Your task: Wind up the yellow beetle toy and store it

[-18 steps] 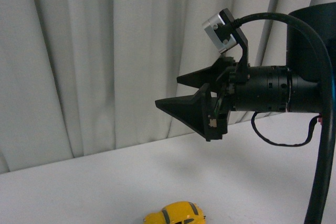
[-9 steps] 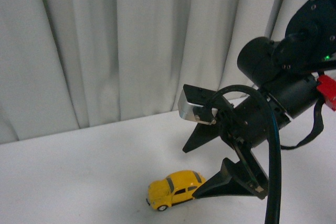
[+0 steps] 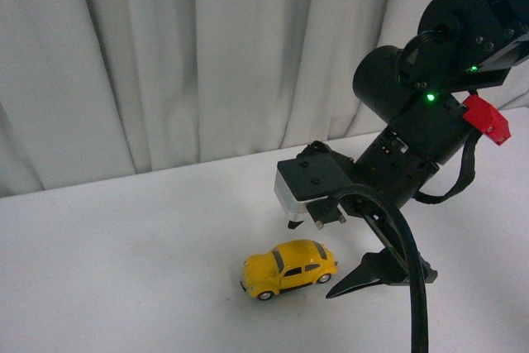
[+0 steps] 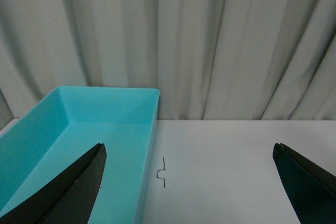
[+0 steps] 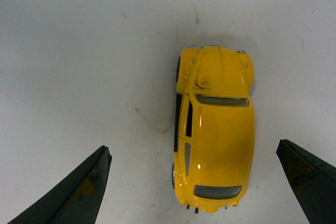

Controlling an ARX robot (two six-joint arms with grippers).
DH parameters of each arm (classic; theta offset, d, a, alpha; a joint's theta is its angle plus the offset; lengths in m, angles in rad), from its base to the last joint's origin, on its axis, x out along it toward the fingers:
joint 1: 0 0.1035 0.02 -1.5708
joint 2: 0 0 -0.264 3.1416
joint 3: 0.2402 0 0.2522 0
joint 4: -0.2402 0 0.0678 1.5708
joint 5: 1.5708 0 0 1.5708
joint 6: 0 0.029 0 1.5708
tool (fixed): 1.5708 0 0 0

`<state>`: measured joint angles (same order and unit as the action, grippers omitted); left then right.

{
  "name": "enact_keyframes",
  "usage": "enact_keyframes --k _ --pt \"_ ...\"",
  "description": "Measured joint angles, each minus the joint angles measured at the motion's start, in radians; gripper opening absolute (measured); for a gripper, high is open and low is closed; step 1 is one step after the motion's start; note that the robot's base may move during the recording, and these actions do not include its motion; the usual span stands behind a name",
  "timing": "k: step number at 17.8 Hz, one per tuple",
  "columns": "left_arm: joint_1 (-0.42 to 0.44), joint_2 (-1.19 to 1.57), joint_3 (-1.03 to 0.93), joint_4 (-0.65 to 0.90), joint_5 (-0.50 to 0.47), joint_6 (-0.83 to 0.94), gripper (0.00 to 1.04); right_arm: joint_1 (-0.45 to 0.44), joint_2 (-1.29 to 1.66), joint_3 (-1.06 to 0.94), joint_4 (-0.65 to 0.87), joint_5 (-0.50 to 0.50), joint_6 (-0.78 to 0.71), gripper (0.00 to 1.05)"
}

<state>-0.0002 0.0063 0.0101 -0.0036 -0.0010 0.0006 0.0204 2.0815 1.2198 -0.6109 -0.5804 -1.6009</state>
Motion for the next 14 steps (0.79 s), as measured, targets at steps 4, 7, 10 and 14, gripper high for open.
enact_keyframes --k 4,7,10,14 --pt "0.000 0.000 0.000 0.000 0.000 0.000 0.98 0.005 0.035 0.024 0.000 0.024 -0.028 0.98" --pt "0.000 0.000 0.000 0.000 0.000 0.000 0.98 0.006 0.065 0.056 -0.011 0.024 -0.035 0.98" --pt "0.000 0.000 0.000 0.000 0.000 0.000 0.98 0.013 0.090 0.097 -0.018 0.048 -0.056 0.98" --pt "0.000 0.000 0.000 0.000 0.000 0.000 0.98 0.063 0.112 0.116 0.010 0.099 0.039 0.97"
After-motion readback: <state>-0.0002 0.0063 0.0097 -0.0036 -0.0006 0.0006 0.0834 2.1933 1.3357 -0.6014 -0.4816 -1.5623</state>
